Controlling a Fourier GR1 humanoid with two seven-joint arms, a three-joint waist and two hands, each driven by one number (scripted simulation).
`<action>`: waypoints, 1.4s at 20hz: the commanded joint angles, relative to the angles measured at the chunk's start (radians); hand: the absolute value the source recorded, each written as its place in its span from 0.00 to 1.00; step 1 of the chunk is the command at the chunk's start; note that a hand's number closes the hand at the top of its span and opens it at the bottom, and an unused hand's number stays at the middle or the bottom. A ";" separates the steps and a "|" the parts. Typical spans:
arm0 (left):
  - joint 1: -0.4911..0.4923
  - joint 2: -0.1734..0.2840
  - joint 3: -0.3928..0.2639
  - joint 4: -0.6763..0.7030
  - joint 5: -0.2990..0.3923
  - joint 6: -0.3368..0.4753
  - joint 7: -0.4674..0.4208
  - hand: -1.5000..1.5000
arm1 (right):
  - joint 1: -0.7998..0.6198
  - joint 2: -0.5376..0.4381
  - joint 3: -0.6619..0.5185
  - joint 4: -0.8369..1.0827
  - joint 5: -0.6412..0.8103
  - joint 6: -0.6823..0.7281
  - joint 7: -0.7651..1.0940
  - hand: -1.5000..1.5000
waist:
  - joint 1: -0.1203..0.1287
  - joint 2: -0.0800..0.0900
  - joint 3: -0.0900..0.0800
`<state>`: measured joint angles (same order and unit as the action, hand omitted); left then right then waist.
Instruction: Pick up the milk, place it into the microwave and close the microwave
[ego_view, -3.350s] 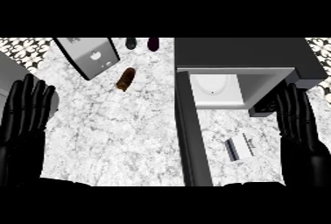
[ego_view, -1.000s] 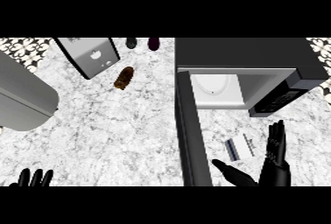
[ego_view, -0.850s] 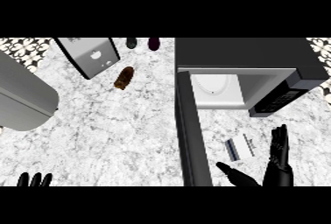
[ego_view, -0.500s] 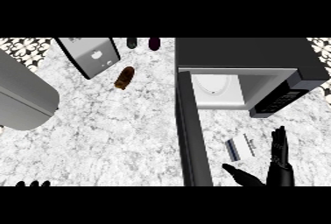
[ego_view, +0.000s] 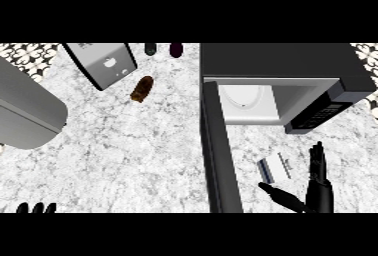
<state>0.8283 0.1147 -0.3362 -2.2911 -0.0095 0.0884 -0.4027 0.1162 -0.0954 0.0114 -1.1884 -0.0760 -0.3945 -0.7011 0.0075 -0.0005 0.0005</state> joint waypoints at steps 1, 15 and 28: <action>0.069 0.012 -0.013 0.021 0.006 -0.011 -0.090 0.00 | -0.009 -0.045 -0.079 0.098 -0.050 0.073 -0.080 0.00 | 0.004 -0.002 0.000; 0.077 0.024 -0.038 0.029 0.013 0.013 -0.099 0.00 | -0.204 -0.029 -0.118 0.488 -0.065 0.238 -0.201 0.00 | 0.006 -0.001 0.000; 0.048 0.040 -0.040 0.011 0.020 0.026 -0.050 0.00 | -0.313 -0.045 -0.231 0.710 -0.144 0.403 -0.416 1.00 | 0.010 0.003 0.002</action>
<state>0.8721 0.1572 -0.3548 -2.2798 0.0209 0.1087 -0.4583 -0.1495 -0.0994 -0.1793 -0.5718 -0.1922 -0.0994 -1.0328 0.0102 -0.0071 -0.0152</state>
